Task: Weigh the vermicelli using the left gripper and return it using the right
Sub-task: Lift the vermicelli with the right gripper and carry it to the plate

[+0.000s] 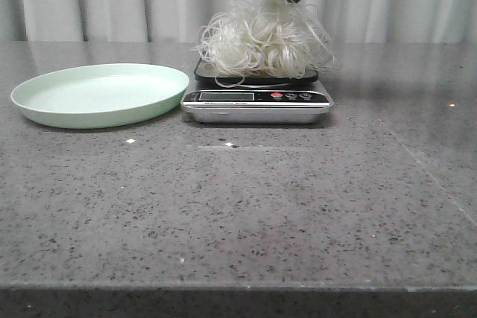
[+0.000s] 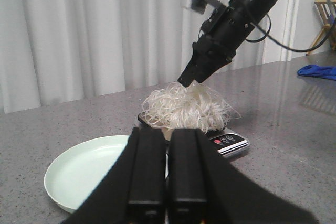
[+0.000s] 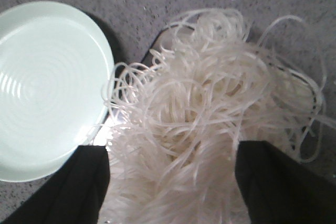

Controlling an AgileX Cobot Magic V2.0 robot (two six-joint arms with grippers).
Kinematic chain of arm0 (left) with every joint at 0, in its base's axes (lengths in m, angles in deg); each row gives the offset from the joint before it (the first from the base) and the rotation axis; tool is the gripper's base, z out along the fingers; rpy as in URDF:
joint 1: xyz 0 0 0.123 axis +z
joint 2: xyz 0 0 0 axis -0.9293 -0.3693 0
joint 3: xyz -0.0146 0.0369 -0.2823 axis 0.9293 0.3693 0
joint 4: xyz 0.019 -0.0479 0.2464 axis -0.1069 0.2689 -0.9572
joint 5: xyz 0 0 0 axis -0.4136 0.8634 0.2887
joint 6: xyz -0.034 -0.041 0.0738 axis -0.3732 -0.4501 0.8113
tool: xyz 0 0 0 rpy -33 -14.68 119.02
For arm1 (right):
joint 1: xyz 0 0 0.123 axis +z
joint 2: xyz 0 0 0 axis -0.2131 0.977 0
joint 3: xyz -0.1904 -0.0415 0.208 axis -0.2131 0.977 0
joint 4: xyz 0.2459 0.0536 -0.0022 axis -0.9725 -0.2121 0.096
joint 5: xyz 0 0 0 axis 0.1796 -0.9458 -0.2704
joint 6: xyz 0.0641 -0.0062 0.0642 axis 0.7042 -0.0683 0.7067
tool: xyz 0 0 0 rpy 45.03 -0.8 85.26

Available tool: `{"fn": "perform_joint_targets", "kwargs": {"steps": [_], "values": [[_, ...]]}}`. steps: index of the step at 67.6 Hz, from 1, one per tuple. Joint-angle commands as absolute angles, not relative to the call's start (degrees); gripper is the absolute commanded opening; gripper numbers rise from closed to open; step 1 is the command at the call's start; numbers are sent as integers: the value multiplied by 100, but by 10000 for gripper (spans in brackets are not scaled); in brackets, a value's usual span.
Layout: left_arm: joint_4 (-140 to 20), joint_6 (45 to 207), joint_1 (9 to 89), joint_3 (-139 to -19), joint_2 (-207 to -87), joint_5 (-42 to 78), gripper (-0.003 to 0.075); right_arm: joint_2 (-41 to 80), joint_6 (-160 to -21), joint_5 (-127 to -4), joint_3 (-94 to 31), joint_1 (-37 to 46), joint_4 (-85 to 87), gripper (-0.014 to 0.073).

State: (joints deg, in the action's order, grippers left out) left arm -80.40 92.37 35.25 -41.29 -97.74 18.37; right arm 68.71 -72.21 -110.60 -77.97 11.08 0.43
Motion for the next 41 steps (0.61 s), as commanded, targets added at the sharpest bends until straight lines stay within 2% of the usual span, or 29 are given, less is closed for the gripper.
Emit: {"fn": "perform_joint_targets", "kwargs": {"steps": [1,4,5,7,10,11,13,18,32,41], "values": [[-7970,9221,3468,-4261,-9840,2343,127,6931,-7170,-11516,-8281,1096,93,531],[-7973,9221,3468,-4261,-9840,2343,127,7039,-7170,-11721,-8386,1096,93,482],[-7973,9221,3468,-4261,-9840,2343,127,7113,-7170,-11873,-8484,1096,93,430],[-7973,9221,3468,-4261,-9840,2343,127,7180,-7170,-11968,-8545,1096,93,384],[-7973,9221,3468,-4261,-9840,2343,127,7254,-7170,-12146,-8698,1096,93,246],[-7973,9221,3468,-4261,-9840,2343,127,7269,-7170,-12163,-8725,1096,93,224],[-7973,9221,3468,-4261,-9840,2343,127,7294,-7170,-12239,-8831,1096,93,118],[-7973,9221,3468,-4261,-9840,2354,127,7300,-7166,-12256,-9216,1121,58,167],[-7973,9221,3468,-4261,-9840,2354,127,7300,-7372,-12174,-10368,1625,-375,164],[-7973,9221,3468,-4261,-9840,2413,127,7359,-7422,-11642,-10466,2136,-375,164]]}}
